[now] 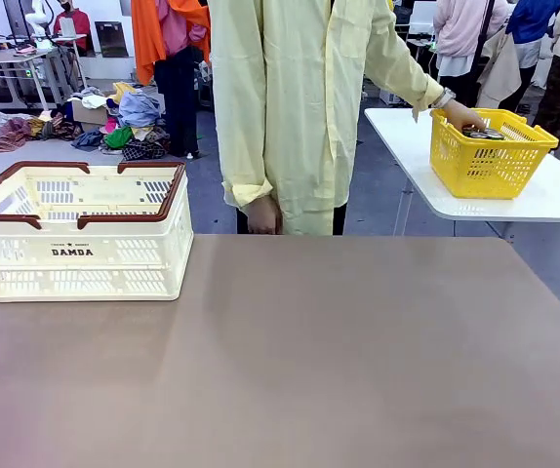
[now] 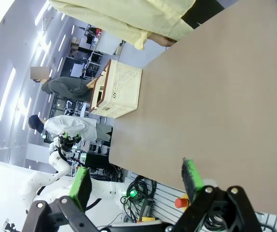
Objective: Place the drinks into the Shopping basket.
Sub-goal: Pick up one drink and place it into the Shopping basket.
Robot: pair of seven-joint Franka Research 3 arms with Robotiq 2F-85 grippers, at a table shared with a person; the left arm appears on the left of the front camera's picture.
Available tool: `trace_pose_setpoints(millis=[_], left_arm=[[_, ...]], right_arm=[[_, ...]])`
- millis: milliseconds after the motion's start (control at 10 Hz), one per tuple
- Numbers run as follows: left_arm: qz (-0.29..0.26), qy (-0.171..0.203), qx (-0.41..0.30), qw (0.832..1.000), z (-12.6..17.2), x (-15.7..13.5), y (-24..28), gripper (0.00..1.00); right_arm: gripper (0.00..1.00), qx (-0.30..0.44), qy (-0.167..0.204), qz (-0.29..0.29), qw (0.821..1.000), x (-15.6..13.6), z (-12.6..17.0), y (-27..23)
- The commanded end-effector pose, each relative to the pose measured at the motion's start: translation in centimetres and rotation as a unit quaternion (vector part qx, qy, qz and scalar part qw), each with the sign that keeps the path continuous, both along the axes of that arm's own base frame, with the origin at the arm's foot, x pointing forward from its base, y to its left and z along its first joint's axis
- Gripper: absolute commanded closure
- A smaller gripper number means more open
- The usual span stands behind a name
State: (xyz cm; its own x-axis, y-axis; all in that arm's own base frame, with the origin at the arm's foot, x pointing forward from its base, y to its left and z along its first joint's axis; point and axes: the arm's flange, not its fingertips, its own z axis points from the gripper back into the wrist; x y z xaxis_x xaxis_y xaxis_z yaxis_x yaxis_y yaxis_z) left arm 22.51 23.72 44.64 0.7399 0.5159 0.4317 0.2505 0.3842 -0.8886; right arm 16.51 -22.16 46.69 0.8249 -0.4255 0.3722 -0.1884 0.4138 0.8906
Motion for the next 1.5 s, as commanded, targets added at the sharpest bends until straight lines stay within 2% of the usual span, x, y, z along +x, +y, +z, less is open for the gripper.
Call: trace_pose_setpoints(millis=[0, 1400], left_arm=[[0.0, -0.008, -0.006, 1.0, 0.19, 0.05, 0.14, 0.0], [0.0, -0.008, -0.006, 1.0, 0.19, 0.05, 0.14, 0.0]], right_arm=[[0.0, 0.0, -0.016, 0.002, 1.0, 0.11, 0.52, -0.26], [0.0, 0.0, -0.016, 0.002, 1.0, 0.11, 0.52, -0.26]])
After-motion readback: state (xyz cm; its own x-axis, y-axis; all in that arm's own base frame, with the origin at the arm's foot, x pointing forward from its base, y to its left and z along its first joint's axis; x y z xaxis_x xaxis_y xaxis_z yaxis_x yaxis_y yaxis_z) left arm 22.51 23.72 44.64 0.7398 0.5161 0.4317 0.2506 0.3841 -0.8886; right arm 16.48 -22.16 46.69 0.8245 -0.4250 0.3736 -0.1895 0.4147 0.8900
